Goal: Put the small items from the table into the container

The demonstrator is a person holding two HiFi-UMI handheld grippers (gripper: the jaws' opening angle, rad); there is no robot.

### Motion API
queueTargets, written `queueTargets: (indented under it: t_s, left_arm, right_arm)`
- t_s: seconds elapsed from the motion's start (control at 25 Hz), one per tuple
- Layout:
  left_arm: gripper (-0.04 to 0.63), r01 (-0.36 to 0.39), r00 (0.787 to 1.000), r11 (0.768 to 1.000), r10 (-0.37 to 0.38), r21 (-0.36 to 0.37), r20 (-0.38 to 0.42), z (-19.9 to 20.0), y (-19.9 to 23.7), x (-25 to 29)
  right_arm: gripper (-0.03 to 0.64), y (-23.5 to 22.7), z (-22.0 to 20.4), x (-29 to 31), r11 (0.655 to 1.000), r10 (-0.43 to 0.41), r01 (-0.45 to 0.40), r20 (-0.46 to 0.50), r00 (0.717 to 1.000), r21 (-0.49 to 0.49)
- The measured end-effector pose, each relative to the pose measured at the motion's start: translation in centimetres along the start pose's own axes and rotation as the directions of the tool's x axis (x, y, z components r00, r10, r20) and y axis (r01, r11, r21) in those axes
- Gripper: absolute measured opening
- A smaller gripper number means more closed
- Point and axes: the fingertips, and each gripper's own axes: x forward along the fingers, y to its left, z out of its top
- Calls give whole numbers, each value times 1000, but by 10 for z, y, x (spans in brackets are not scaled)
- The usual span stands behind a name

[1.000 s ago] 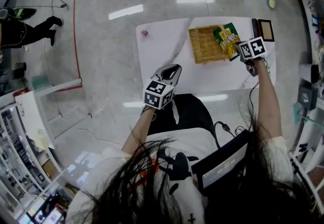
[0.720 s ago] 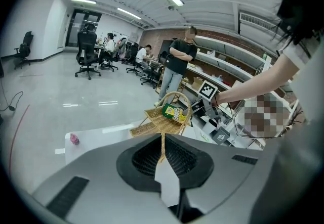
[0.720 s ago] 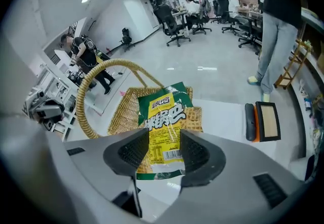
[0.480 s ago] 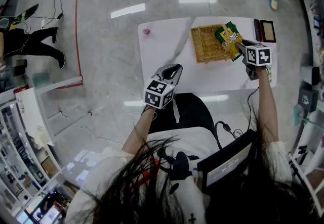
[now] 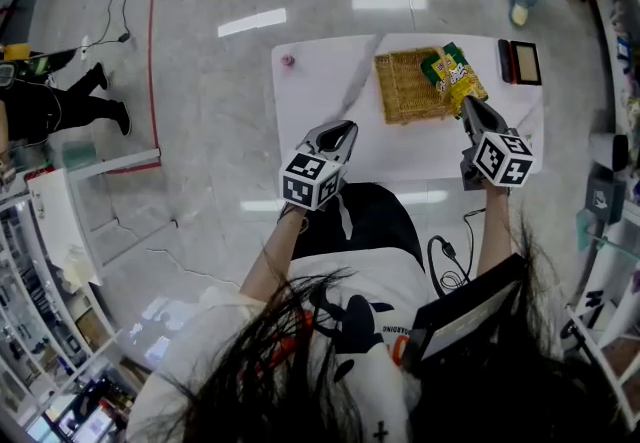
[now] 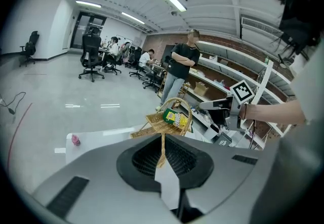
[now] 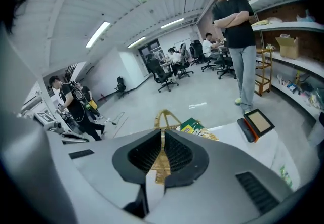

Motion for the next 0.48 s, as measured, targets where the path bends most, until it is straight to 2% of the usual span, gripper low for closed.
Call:
queueTargets:
  t_s: [0.24,0.48]
  left_arm:
    - [12,1,1000,1000,-1,7,18,7,-5,-6]
    - [12,3,1000,1000,-3,9,26,6,-10,-14]
  right_arm:
    - [25,67,-25,-14,992,96,-100,50,994,81]
    - [25,114,-50,-12,980,170,-172,28,985,102]
